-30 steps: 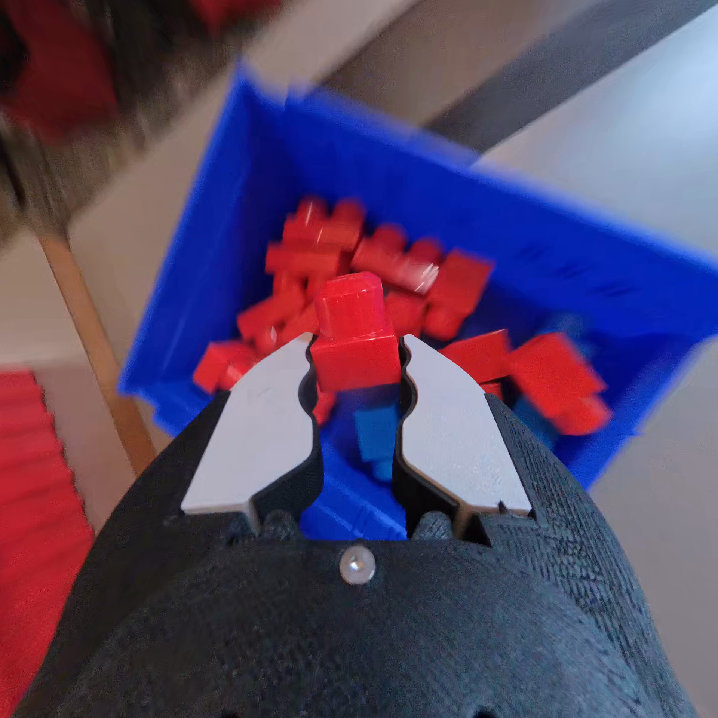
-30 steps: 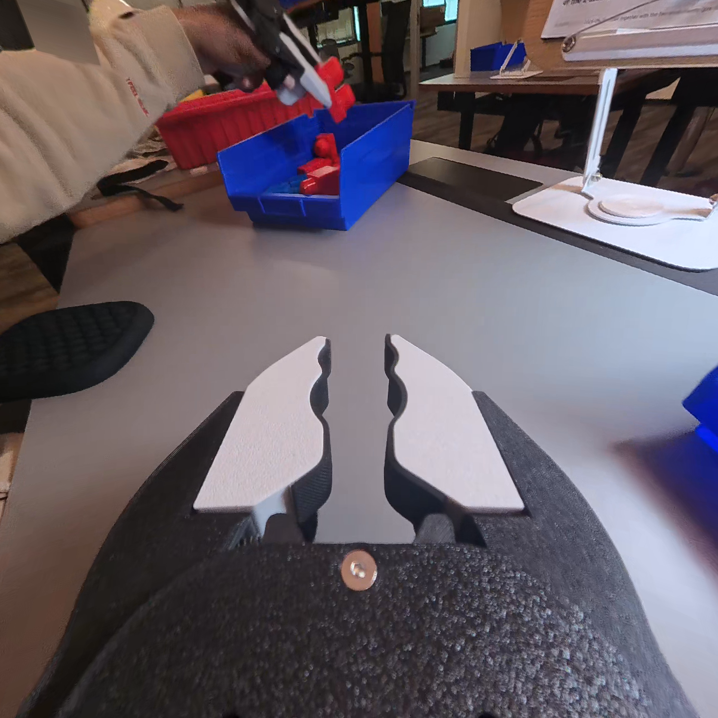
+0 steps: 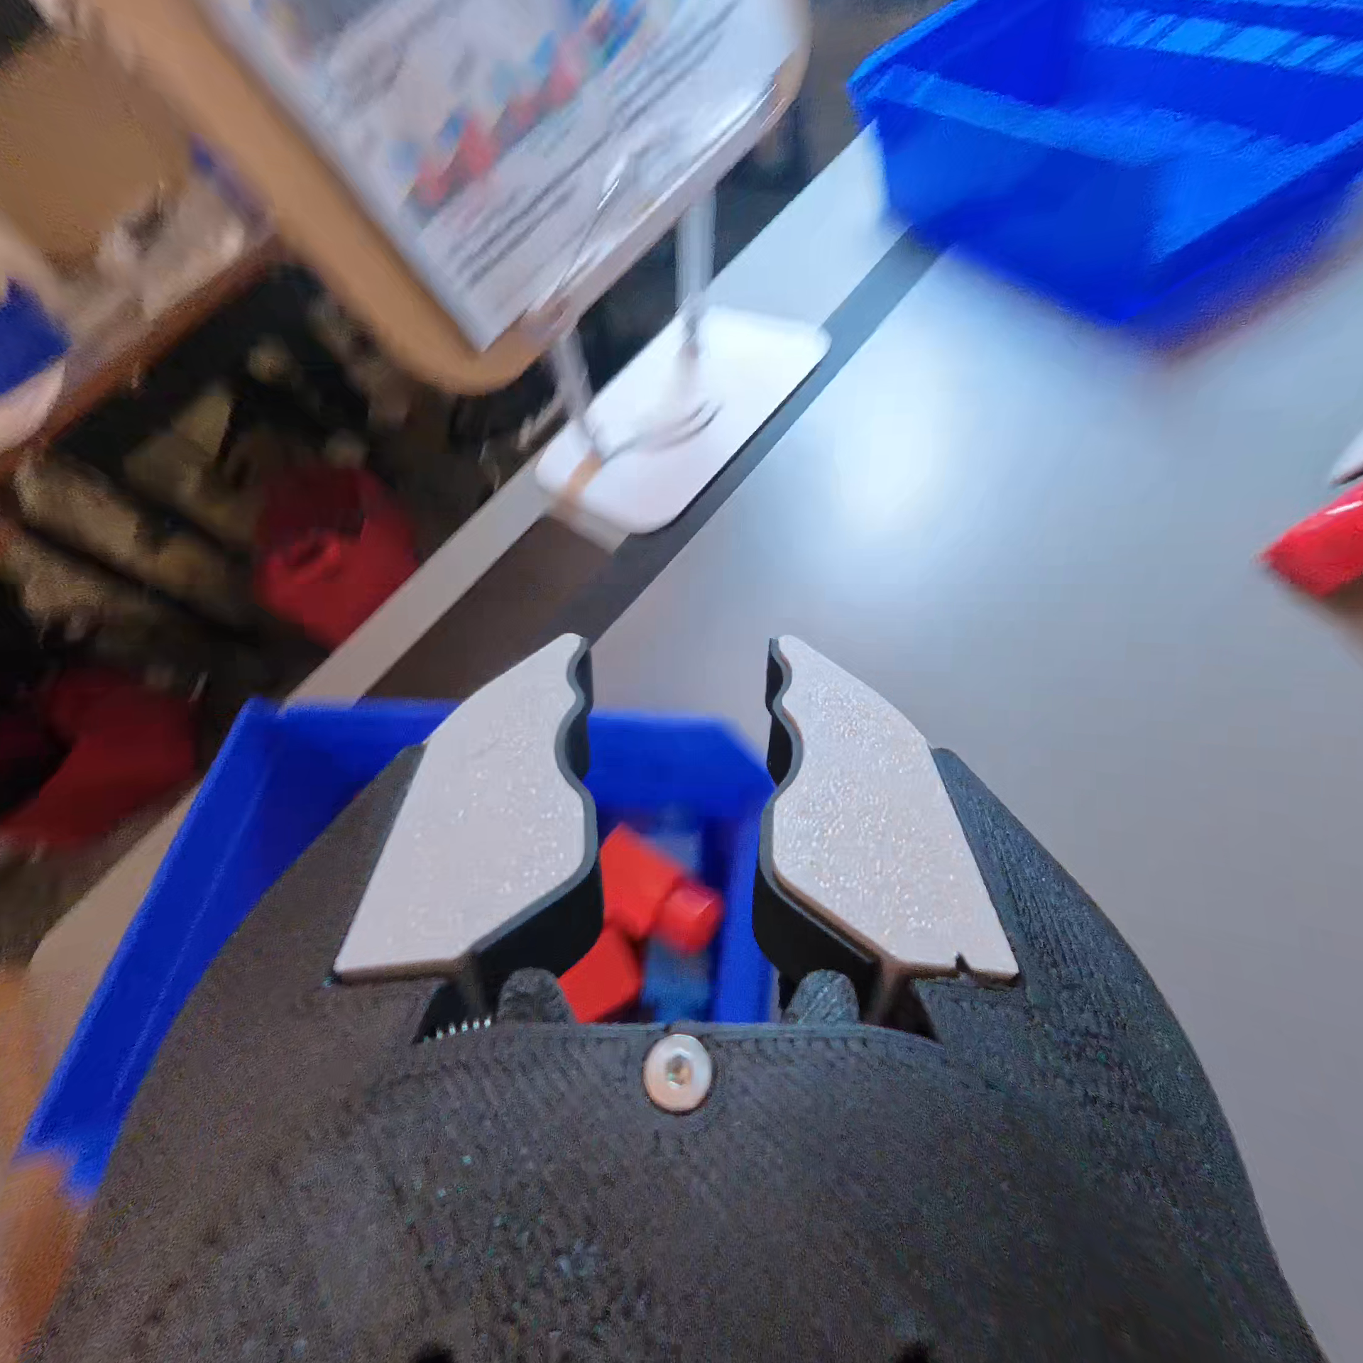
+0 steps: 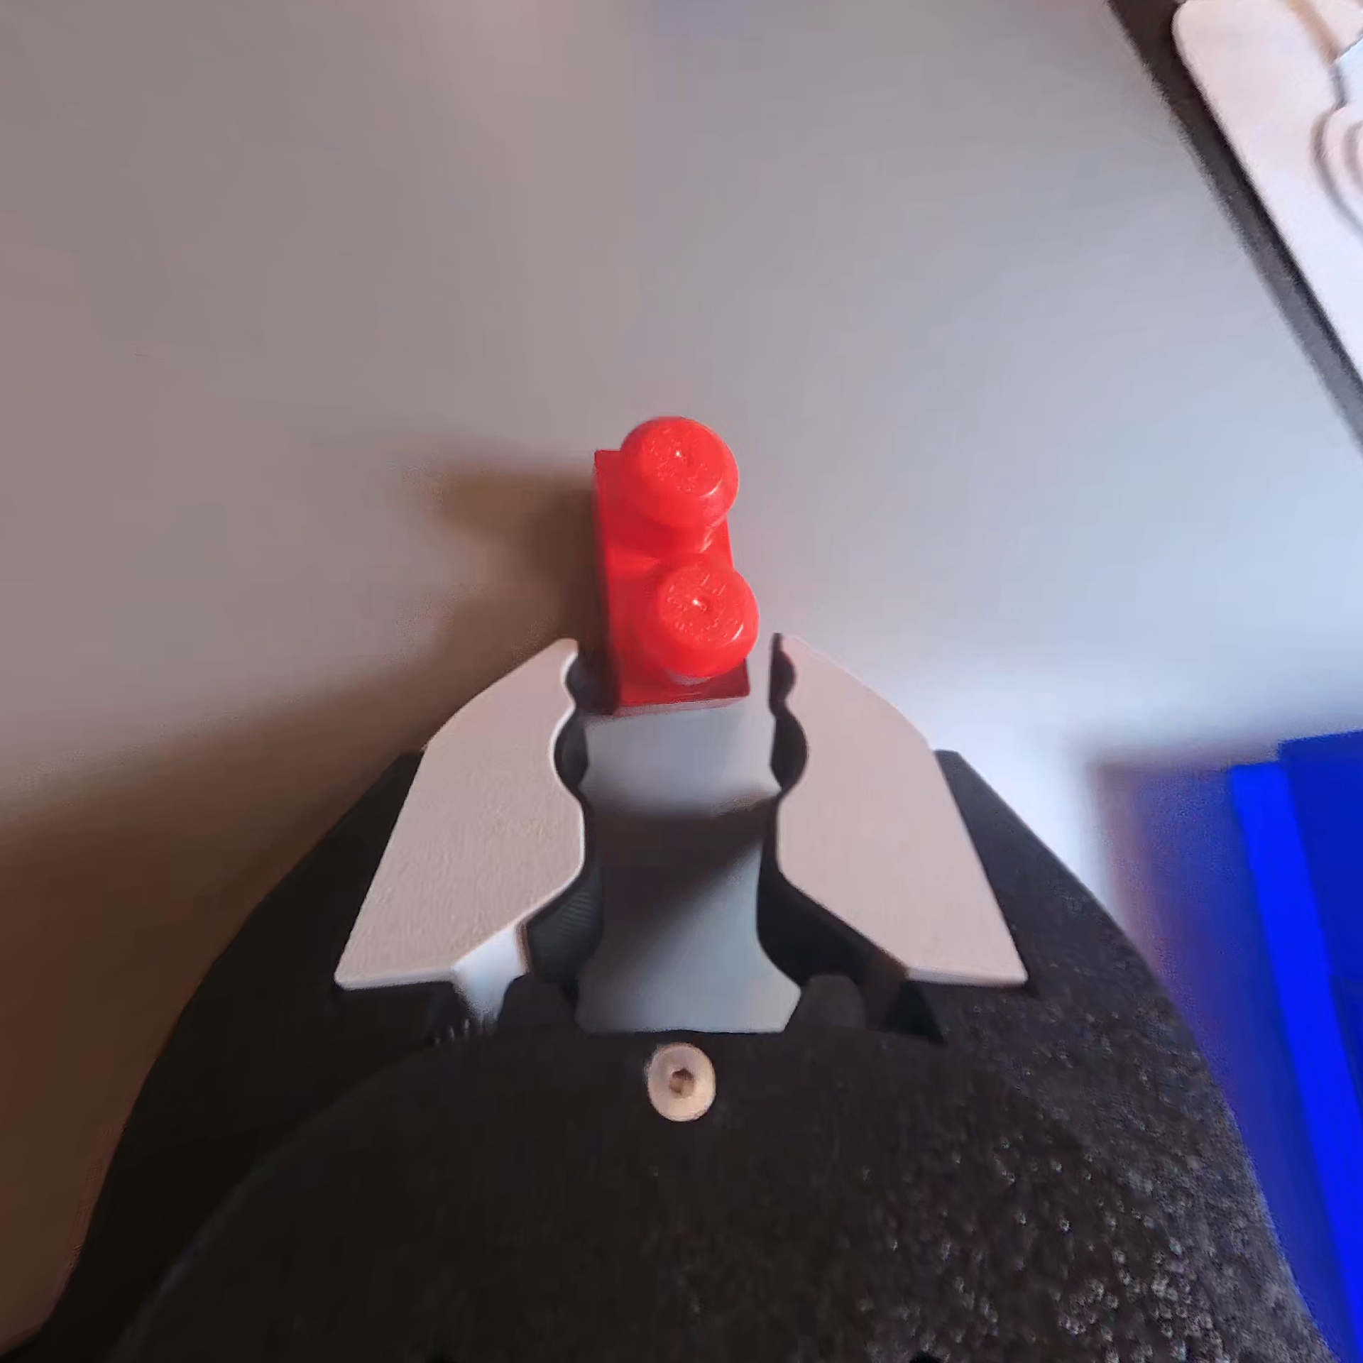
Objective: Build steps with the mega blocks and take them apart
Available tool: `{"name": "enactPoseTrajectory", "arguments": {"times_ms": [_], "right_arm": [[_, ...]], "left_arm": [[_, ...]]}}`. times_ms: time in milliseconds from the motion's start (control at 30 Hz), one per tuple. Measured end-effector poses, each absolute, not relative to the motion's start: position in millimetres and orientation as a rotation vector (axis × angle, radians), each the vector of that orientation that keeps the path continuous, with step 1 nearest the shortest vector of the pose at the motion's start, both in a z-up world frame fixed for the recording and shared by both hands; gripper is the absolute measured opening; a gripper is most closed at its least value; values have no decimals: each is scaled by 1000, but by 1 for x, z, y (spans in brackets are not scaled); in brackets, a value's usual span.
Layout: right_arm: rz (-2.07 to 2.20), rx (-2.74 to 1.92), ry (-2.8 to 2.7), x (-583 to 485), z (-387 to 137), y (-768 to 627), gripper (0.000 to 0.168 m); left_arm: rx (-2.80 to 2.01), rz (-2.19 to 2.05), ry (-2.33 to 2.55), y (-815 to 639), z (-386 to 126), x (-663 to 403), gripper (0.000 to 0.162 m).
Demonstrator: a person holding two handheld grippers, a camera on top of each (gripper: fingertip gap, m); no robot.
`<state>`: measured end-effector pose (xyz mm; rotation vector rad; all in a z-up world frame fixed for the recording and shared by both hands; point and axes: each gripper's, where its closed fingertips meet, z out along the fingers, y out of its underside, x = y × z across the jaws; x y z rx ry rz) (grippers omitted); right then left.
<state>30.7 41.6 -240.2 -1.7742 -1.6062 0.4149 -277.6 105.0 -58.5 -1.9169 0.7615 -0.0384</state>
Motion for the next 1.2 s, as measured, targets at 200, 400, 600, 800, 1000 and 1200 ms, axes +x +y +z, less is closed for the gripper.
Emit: {"name": "enactPoseTrajectory", "arguments": {"times_ms": [200,400,600,800,1000,1200], "right_arm": [[426,-1726,-1469,35,-222,54,54],[513,-1688,-1378,35,-206,56,48],[526,-1649,-1344,35,-200,57,39],[625,-1573,-1230,32,-176,57,39],[994,-1471,-1072,14,-134,30,43],[1423,-1397,-1002,-16,-106,-20,56]], "left_arm": [[-2566,177,668,119,-141,-403,55],[-3047,309,609,90,-207,-464,56],[-3210,248,536,81,-239,-473,38],[-2677,279,555,130,-156,-432,37],[-1745,-421,702,104,-25,-222,37],[-1262,-1148,625,10,-12,-47,37]]}}
